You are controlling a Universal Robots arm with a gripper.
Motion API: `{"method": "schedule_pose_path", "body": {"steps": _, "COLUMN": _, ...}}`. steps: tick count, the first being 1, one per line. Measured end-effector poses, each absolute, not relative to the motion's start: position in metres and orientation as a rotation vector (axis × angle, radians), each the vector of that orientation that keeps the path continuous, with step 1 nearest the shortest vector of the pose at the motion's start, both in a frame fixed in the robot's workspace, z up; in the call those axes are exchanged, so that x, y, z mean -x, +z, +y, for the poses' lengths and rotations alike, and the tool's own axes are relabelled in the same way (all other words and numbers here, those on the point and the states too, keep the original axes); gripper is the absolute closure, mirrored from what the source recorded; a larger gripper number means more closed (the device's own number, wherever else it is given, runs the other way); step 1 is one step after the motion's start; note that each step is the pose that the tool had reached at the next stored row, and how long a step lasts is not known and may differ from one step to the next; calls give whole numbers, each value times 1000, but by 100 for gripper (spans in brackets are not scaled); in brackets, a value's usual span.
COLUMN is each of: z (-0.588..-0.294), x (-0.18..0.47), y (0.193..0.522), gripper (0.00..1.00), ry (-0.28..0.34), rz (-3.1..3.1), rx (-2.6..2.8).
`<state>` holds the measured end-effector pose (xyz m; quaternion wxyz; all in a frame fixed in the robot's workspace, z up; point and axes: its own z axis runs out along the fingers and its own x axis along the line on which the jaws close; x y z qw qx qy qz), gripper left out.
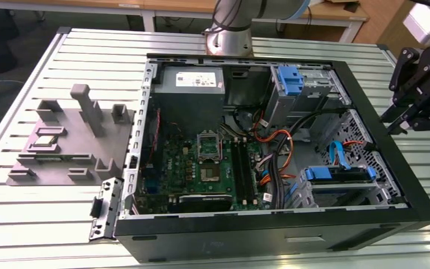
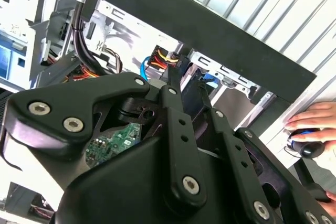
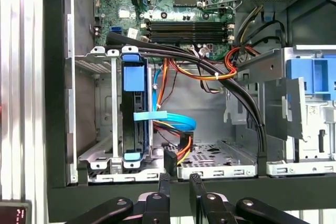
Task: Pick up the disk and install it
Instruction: 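Insert the second disk wire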
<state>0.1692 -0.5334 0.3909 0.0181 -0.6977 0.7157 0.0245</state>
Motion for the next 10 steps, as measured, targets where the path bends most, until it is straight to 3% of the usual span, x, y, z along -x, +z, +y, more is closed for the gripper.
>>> {"method": "schedule_pose_path", "body": {"steps": 10, "z": -533, "x": -168, "y": 373, "gripper": 71, "ry": 77, "rz": 2224, "rx": 2168}}
